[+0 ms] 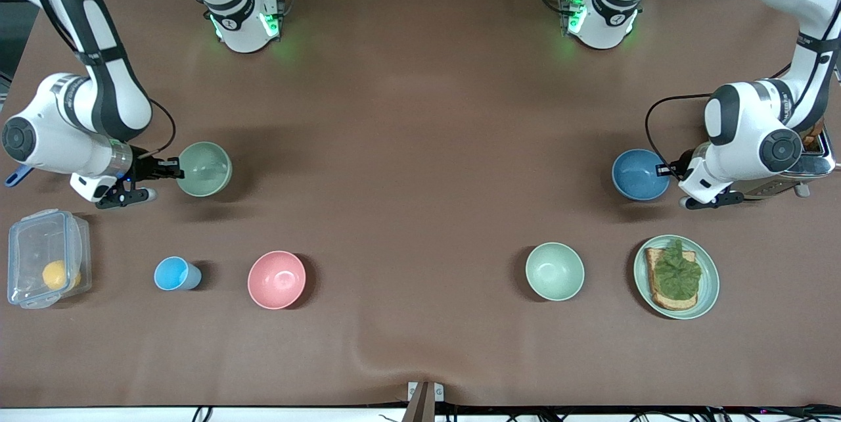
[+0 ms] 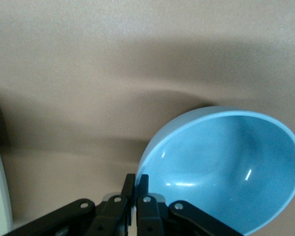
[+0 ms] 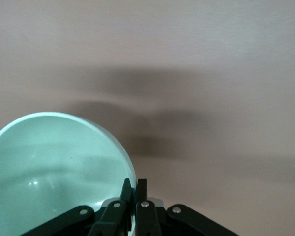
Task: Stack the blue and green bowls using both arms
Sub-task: 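Lift the green bowl with the right gripper while the left gripper lifts the blue bowl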
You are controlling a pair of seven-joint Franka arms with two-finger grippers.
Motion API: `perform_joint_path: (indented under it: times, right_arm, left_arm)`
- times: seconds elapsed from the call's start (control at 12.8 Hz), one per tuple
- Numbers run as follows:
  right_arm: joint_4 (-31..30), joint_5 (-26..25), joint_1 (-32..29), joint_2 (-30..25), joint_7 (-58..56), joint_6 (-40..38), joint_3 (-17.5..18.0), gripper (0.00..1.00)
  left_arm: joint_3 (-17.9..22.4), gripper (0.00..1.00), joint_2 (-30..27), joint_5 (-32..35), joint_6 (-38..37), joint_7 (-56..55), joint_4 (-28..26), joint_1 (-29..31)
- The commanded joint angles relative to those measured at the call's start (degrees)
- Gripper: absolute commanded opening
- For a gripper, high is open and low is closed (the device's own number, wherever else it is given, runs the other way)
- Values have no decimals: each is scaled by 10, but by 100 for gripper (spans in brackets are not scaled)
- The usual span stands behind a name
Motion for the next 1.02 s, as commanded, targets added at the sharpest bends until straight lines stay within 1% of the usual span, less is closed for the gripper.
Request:
perform_joint_path:
  times: [0.0, 0.23, 0.39, 0.55, 0.7, 0.94]
  right_arm:
    - [-14, 40, 57, -42, 122, -23, 0, 0]
    - [-24, 41, 145, -65, 269, -27, 1, 0]
    - [-22, 56, 202, -74, 373, -20, 1, 0]
    - [-21, 63, 289, -72, 511, 31, 0, 0]
    - [-23, 64, 364, -56, 607, 93, 0, 0]
    - [-25, 63, 433, -22, 708, 179, 0, 0]
  left_arm:
    - [-3, 0, 1, 5, -37, 8, 31, 3]
    - [-4, 0, 6, 5, -83, 4, 86, -6]
    - [-3, 0, 7, 5, -95, -3, 111, -22]
    - [-3, 0, 8, 4, -115, -20, 133, -45]
    - [-4, 0, 8, 4, -149, -51, 159, -68]
    - [-5, 0, 6, 4, -159, -62, 179, -94]
